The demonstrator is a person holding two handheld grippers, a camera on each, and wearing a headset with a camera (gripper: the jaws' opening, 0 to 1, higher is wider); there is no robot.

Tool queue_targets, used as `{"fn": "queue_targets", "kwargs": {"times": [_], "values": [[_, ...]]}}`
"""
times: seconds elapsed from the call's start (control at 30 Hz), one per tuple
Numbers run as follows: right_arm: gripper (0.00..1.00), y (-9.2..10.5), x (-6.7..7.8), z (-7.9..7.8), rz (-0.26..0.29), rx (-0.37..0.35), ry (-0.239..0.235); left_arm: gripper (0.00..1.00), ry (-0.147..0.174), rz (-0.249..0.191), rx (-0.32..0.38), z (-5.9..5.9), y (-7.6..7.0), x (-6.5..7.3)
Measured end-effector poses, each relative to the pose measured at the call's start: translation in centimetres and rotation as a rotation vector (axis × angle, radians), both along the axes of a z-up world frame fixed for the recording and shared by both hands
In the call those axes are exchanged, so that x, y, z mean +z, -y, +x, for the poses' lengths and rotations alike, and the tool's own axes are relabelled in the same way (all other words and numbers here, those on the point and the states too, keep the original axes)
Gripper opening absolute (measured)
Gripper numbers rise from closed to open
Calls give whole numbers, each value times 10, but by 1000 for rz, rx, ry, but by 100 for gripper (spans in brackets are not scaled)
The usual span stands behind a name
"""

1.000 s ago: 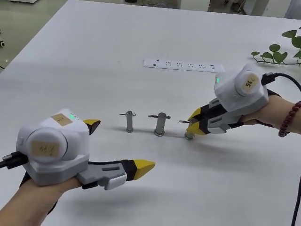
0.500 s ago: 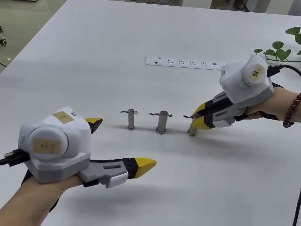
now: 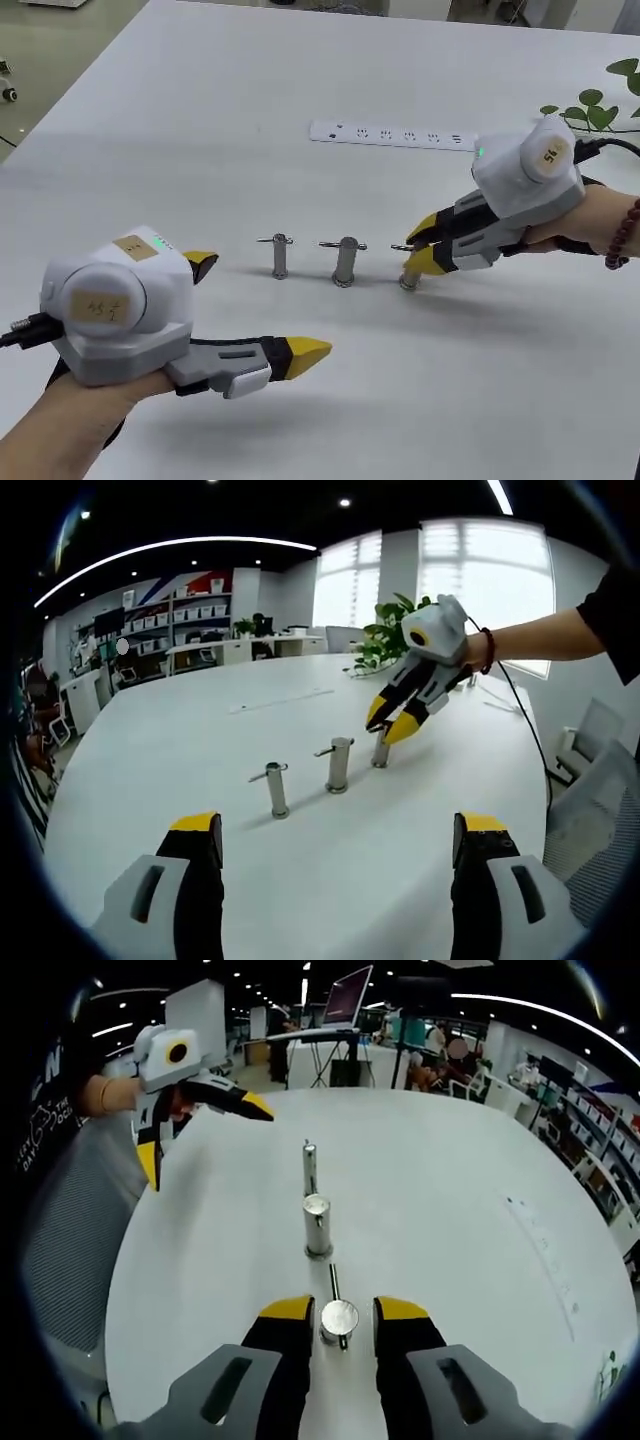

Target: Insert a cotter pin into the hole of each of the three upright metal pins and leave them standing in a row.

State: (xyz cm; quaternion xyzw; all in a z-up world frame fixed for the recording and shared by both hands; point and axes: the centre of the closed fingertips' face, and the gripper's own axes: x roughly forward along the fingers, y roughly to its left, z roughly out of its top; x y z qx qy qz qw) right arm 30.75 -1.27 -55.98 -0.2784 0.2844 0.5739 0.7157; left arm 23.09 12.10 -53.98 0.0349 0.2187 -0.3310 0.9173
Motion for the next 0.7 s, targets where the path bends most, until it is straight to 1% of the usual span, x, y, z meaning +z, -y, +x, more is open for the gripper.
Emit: {"fn": "queue_targets", "kwargs": {"times": [0.03,0.1,0.2,0.23,0.27,0.37,0.4,0.5,0.57,0.63,0.7], "values": [[22,1,1,1,4,-13,3,95,2,1,0,0,0,1],[25,1,6,3,16,-43,23,95,4,-2,2,2,-2,4],[31,0,17,4,76,-126,12,94,9,-17,14,6,-4,9],[33,0,20,3,88,-135,13,94,9,-25,19,7,-5,11],[36,-1,25,4,113,-163,22,94,8,-34,24,8,-5,13],[43,-2,33,-1,153,-210,14,93,5,-49,40,12,-7,17],[46,-1,35,-4,155,-217,17,93,4,-60,47,14,-8,19],[54,0,40,-10,172,-272,5,93,8,-81,61,16,-9,24],[60,-1,46,-12,215,-307,23,92,10,-83,71,18,-9,25],[63,1,48,-16,223,-340,27,92,14,-84,79,19,-10,28],[65,3,49,-21,215,-359,39,92,17,-88,84,19,-9,30]]}}
